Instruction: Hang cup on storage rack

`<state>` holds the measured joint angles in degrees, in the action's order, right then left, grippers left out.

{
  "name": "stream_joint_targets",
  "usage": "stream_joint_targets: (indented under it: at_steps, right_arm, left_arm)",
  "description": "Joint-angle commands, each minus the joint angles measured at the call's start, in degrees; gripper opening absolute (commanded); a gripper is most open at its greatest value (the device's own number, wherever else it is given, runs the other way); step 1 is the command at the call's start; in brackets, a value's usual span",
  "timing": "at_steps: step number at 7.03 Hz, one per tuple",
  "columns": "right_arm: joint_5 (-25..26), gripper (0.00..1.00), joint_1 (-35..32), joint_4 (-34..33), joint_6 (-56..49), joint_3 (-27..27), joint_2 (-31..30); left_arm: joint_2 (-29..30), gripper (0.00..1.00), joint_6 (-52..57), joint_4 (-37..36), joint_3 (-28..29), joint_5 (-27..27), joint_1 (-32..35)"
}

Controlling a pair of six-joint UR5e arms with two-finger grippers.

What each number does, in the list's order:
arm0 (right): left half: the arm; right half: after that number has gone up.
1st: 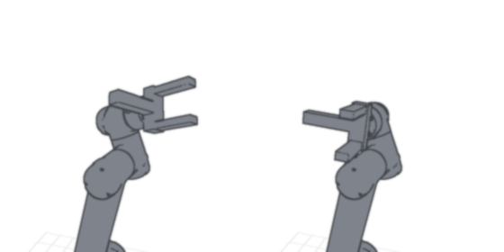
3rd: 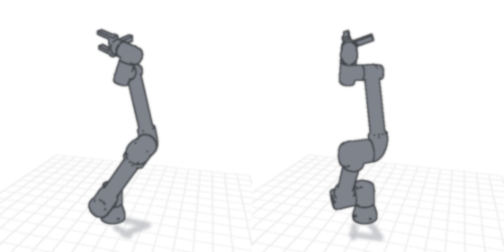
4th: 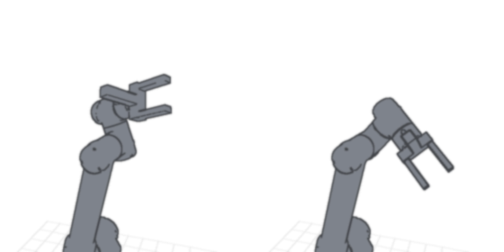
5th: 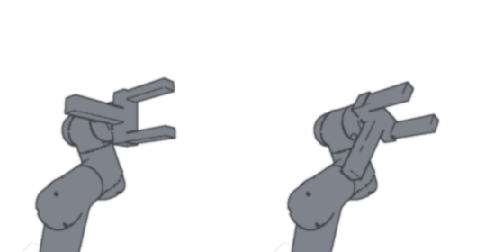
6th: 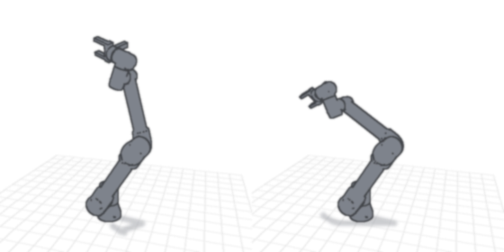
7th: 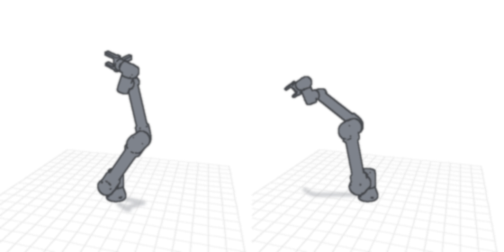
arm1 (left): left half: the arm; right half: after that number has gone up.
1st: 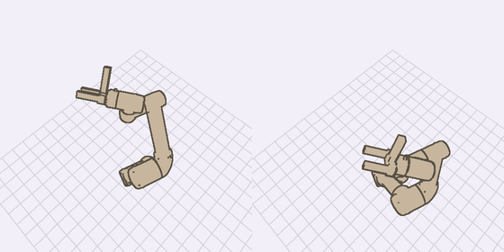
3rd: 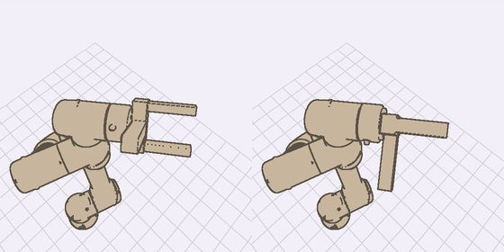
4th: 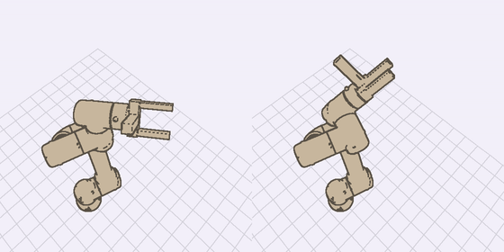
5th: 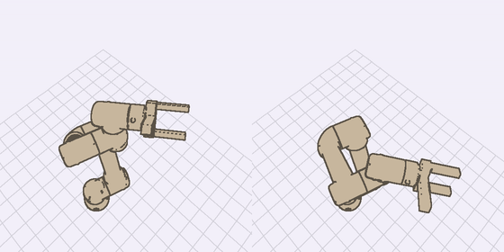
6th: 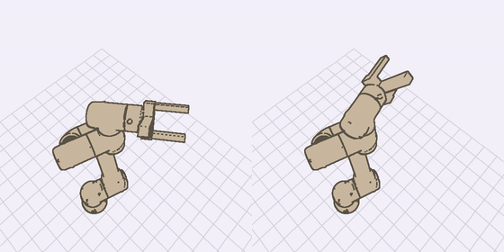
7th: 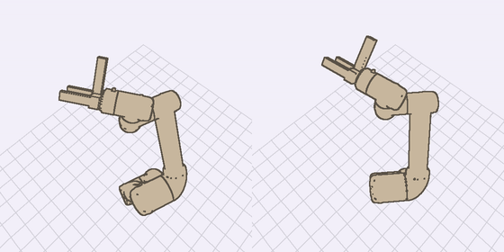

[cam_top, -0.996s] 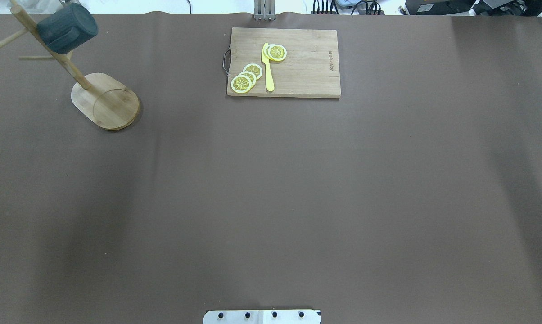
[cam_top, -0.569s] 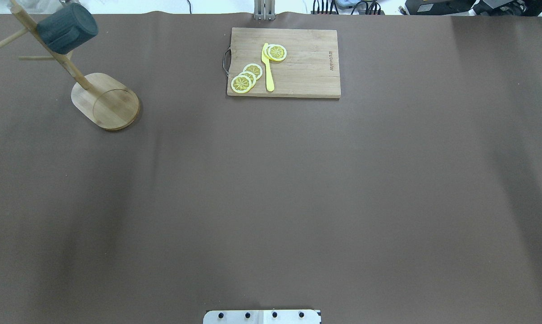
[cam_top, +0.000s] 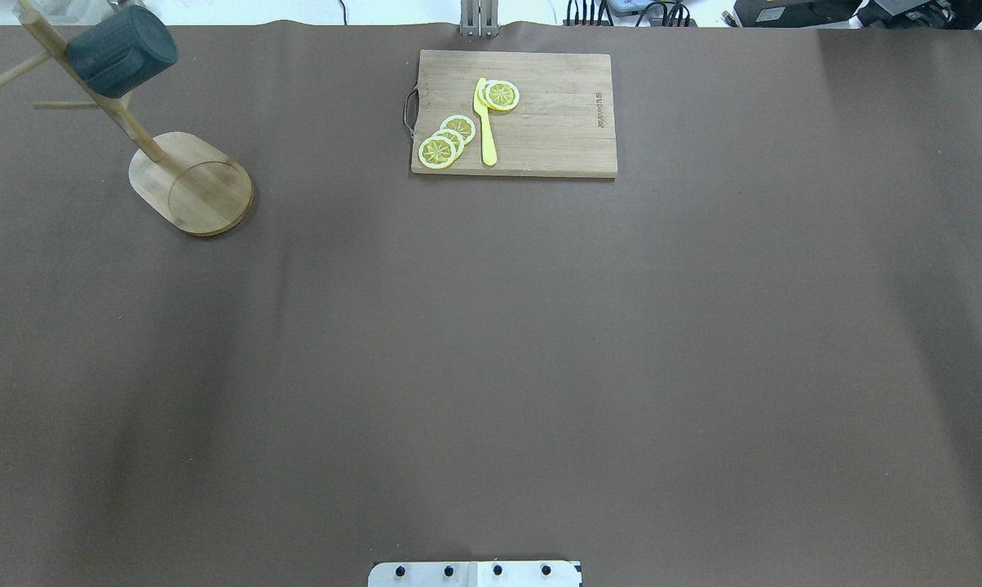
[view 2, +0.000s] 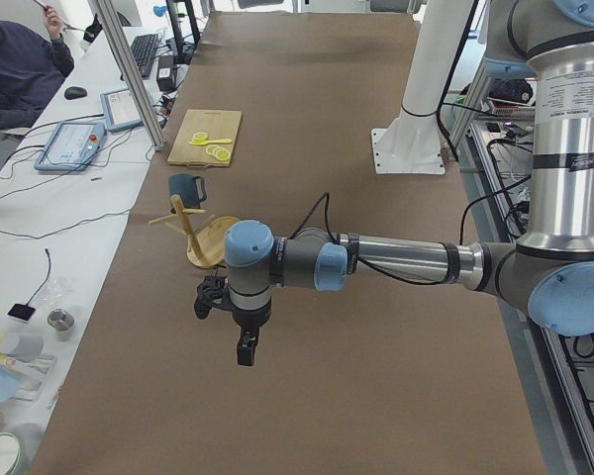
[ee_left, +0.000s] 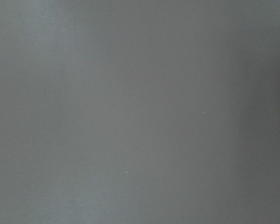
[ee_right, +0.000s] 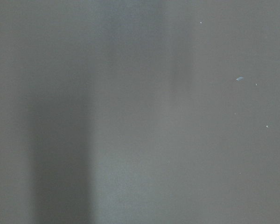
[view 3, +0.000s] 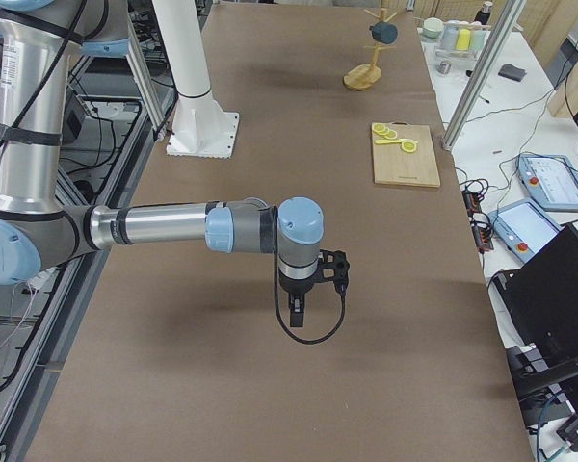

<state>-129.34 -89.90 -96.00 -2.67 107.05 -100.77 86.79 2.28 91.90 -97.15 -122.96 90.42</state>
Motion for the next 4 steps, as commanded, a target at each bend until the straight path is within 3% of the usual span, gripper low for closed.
stream_joint_targets:
  at_steps: [1,2,3,4]
  right_arm:
    - [0.9,1.0,0.0,0.0,-0.2,0.0,-1.0]
    - [1.5,1.0,0.0,0.0,-0.2,0.0,-0.8]
    - [1.7,1.0,0.0,0.0,0.1,0.1,-0.7]
    - [1.6,1.0,0.0,0.0,0.4,0.4,-0.8]
  left_arm:
    - [-1.3,0.99,-0.3,1.6,-0.6,0.8,0.0]
    - [-1.7,0.99,-0.5,1.4,-0.4,-4.7,0.1]
    - [-2.5,0.99,-0.7,0.8,0.2,-16.0,0.1]
    - [-2.8,0.99,-0.6,1.0,-0.1,-17.0,0.4]
